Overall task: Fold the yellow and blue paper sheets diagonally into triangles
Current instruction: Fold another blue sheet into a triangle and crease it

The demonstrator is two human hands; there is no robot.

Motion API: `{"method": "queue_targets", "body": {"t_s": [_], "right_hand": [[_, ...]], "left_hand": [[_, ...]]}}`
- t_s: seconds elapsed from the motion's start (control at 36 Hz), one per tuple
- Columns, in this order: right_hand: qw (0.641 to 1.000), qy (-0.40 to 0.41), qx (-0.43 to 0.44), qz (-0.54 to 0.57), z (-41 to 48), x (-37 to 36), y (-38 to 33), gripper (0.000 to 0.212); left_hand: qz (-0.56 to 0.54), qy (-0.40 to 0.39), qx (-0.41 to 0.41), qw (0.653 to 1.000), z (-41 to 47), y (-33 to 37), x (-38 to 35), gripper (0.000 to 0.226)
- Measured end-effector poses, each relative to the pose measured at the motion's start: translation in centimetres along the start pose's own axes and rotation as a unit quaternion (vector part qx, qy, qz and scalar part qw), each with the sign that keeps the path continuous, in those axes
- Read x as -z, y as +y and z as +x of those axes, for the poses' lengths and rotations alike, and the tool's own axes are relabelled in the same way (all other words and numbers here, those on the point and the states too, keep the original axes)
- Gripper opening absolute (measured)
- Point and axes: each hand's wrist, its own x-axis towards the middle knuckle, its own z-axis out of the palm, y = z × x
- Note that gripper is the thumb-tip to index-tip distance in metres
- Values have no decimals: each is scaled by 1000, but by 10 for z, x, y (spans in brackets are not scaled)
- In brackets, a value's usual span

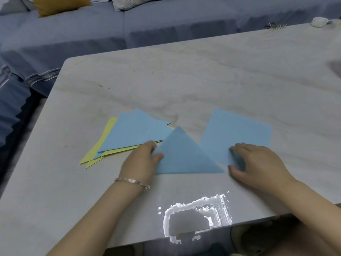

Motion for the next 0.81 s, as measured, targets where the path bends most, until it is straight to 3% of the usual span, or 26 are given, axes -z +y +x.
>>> {"method": "queue_targets", "body": {"t_s": [0.11, 0.28, 0.42, 0.47, 0.53, 0.64, 0.69, 0.81], "right_hand": [[998, -39, 18, -53, 6, 6, -9, 46], [992, -58, 10, -112, 17, 3, -18, 52], [997, 4, -1, -75, 18, 0, -17, 51], [999, 42, -24, -25, 15, 1, -18, 45], [995, 100, -26, 11, 11, -2, -22, 44], [977, 202, 52, 51, -3, -1, -47, 30], [969, 226, 86, 58, -9, 2, -58, 34], [942, 244, 205, 101, -18, -4, -74, 27]], "left_hand": [[10, 89, -1, 996, 22, -6, 37, 9], [126, 121, 75, 982, 47, -33, 54, 50], [79, 167, -49, 982, 26, -21, 33, 48], [-17, 128, -62, 990, 16, -9, 20, 40], [-135, 59, -8, 989, 9, 4, 9, 32], [-331, -44, 131, 933, 7, 26, -2, 38], [-348, -96, 164, 918, 10, 34, -3, 36], [-280, -183, 185, 924, 17, 36, -3, 40]]}}
